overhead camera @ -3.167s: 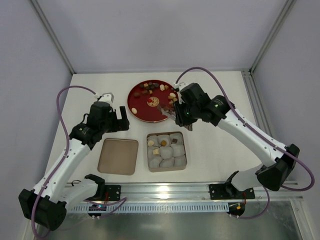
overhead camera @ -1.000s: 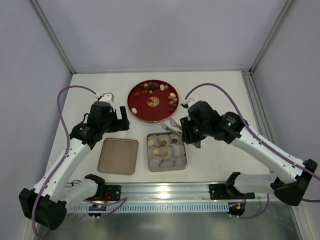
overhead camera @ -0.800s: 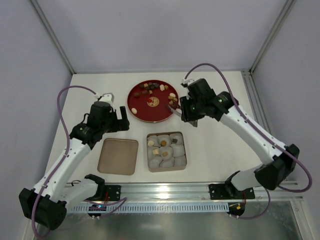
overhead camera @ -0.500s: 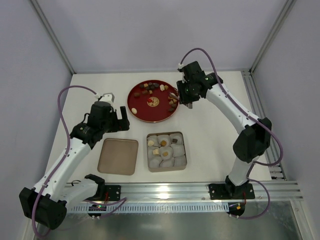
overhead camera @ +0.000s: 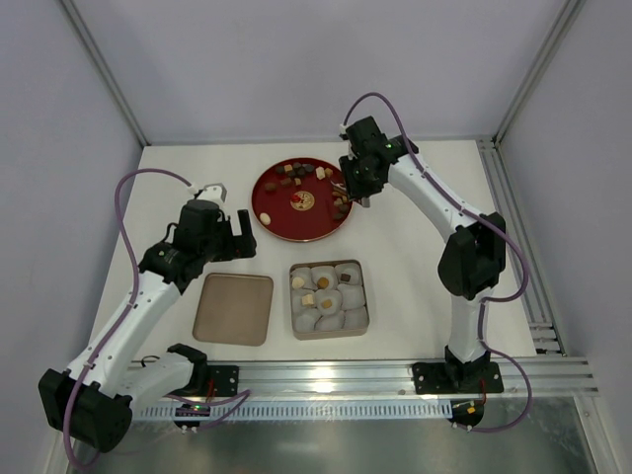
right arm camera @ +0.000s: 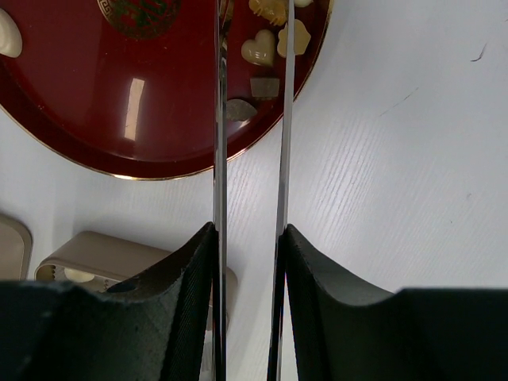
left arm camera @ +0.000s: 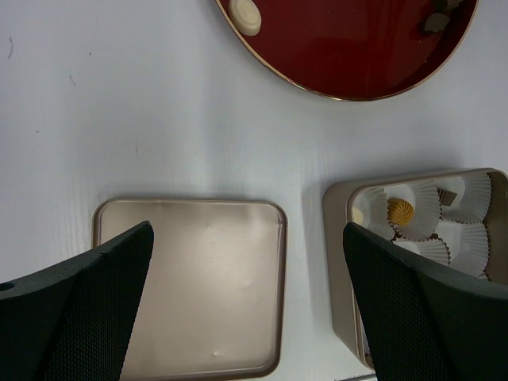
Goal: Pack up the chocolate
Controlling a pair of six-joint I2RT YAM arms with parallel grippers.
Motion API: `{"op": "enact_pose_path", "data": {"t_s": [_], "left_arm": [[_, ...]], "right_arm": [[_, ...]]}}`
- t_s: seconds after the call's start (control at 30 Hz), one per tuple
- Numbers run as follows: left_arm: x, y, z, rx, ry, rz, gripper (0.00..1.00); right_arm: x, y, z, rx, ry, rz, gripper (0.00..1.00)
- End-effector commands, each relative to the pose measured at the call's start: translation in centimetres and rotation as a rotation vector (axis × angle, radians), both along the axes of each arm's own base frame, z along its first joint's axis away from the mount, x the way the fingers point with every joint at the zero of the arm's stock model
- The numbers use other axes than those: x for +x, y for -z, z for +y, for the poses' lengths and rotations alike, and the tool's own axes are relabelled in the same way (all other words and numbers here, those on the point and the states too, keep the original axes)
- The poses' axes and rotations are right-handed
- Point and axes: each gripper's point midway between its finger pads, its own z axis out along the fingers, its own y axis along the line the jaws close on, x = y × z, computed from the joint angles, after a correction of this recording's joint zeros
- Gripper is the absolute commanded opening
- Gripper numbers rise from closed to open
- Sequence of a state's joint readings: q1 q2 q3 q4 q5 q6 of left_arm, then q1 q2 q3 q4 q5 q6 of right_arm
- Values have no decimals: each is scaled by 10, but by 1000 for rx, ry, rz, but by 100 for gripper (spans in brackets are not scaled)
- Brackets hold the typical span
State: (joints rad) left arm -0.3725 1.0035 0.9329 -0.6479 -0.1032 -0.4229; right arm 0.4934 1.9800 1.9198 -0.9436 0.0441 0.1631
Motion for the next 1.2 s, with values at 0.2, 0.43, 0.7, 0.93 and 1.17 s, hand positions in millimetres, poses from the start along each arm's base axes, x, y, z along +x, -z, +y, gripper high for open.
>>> {"op": "enact_pose_path", "data": {"t_s": [0.2, 0.43, 0.7, 0.93, 1.17], "left_arm": [[5, -13, -3, -26, 0, -32, 100], [5, -14, -3, -27, 2, -35, 100], [5, -14, -3, -25, 2, -37, 100], [5, -15, -3, -26, 3, -37, 100], [5, -15, -3, -27, 2, -40, 100]], "right_arm": [[4, -10, -4, -11, 10, -30, 40], [1, 1, -4, -27, 7, -6, 39], [-1, 5, -5, -46, 7, -4, 38], [-7, 10, 1, -56, -13, 10, 38], [-4, 12, 0, -75, -6, 10, 38]]}}
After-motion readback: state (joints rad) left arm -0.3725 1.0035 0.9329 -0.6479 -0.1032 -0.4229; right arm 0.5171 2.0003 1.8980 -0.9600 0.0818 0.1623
